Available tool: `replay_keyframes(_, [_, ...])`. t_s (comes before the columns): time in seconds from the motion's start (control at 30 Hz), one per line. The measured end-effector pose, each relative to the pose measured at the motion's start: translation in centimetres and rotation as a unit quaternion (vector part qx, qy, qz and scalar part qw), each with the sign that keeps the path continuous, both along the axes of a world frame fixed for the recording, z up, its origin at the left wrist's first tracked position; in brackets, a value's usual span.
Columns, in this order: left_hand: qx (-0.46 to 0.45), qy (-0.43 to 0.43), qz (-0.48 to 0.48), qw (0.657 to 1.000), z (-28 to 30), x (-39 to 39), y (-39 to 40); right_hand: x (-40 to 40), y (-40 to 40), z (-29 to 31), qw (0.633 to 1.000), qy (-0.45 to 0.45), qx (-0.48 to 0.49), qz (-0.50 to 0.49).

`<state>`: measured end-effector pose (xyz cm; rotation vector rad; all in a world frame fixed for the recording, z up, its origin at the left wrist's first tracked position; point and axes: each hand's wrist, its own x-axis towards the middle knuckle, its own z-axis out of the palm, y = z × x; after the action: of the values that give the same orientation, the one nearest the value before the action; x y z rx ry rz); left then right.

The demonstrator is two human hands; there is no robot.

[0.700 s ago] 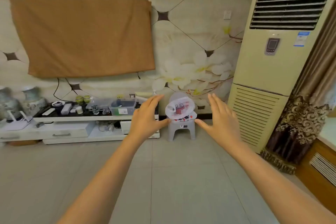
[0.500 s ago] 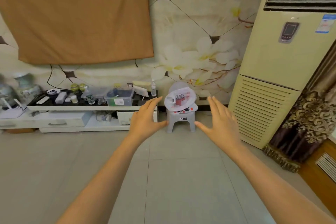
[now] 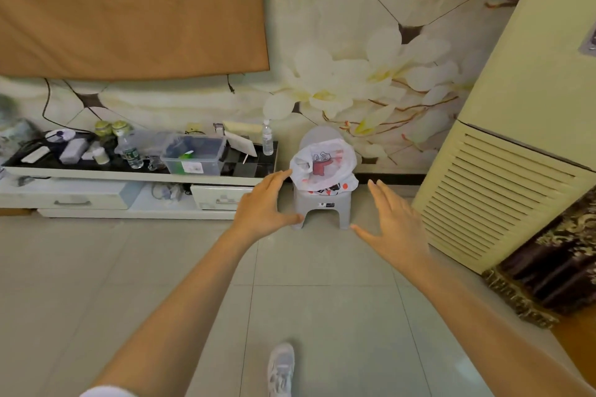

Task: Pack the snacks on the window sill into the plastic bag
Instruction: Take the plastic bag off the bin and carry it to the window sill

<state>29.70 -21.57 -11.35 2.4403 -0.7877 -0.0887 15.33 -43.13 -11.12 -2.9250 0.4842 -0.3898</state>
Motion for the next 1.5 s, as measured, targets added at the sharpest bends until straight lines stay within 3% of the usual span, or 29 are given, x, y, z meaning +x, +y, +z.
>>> replay_keyframes(0.53, [0.047, 0.053, -0.07, 0.995, -3.8, 29.5, -12.5, 27.3, -11.4, -4.2, 0.994, 0.095, 0.056, -0.025])
replay_keyframes(0.83, [0.066, 0.108, -0.053, 0.991, -10.8, 45.5, -23.6, 44.3, -23.7, -10.3, 0.986, 0.133, 0.094, -0.03])
replay_keyframes(0.97, [0.091, 0.147, -0.033, 0.984, -15.5, 52.7, -28.0, 52.3, -28.0, -14.9, 0.977, 0.172, 0.124, -0.027])
replay_keyframes(1.23, [0.134, 0.25, -0.039, 0.958, -28.4, 61.5, -35.4, 63.2, -32.9, -26.5, 0.963, 0.252, 0.09, -0.008])
replay_keyframes(1.5, [0.243, 0.174, -0.073, 0.951, -44.2, 67.5, -39.2, 67.7, -37.9, -41.6, 0.96, 0.272, 0.028, -0.057])
